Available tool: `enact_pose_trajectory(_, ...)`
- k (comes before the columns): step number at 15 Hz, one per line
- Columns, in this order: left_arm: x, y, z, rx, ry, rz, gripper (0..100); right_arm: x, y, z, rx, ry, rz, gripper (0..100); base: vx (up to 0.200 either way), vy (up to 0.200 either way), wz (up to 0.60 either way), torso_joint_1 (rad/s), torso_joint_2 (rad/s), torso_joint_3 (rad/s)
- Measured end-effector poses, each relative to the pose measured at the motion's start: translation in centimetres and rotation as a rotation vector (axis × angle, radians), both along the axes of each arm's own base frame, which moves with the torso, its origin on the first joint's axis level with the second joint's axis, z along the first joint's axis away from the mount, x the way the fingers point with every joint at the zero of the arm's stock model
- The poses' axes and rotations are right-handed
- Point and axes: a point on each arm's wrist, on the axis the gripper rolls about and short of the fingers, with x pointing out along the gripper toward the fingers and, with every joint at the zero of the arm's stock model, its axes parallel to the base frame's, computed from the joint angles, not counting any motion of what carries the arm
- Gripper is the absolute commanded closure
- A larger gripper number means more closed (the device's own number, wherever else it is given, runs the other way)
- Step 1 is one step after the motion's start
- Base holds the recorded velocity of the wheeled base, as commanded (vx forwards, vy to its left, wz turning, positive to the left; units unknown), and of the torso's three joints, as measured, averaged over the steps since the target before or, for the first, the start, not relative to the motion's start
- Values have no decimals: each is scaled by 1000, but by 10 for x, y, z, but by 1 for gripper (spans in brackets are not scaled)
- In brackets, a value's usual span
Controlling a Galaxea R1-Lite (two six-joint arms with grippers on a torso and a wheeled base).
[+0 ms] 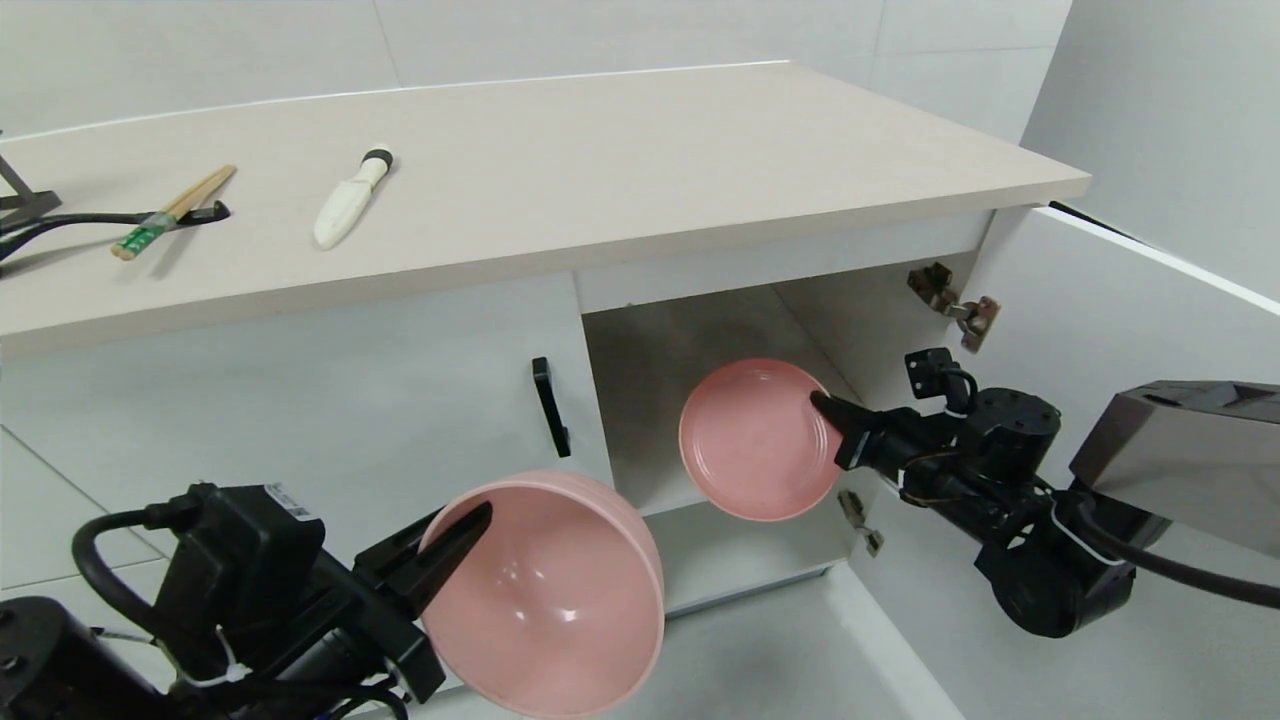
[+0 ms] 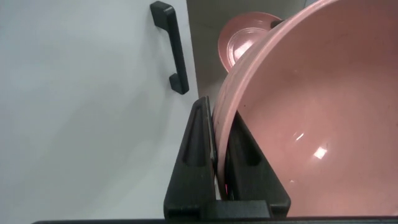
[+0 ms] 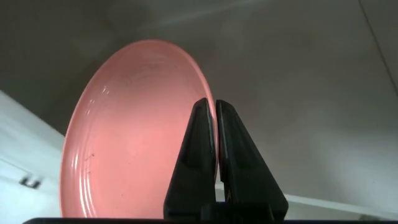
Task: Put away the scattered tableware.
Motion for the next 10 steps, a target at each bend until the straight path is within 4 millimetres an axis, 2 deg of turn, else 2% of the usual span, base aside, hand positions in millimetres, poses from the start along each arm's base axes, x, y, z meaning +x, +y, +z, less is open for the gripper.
enact_pose_trajectory(10, 2, -1, -3, 11, 16, 2, 100, 45, 12, -24, 131, -3, -161, 100, 0, 0, 0, 0, 0, 0)
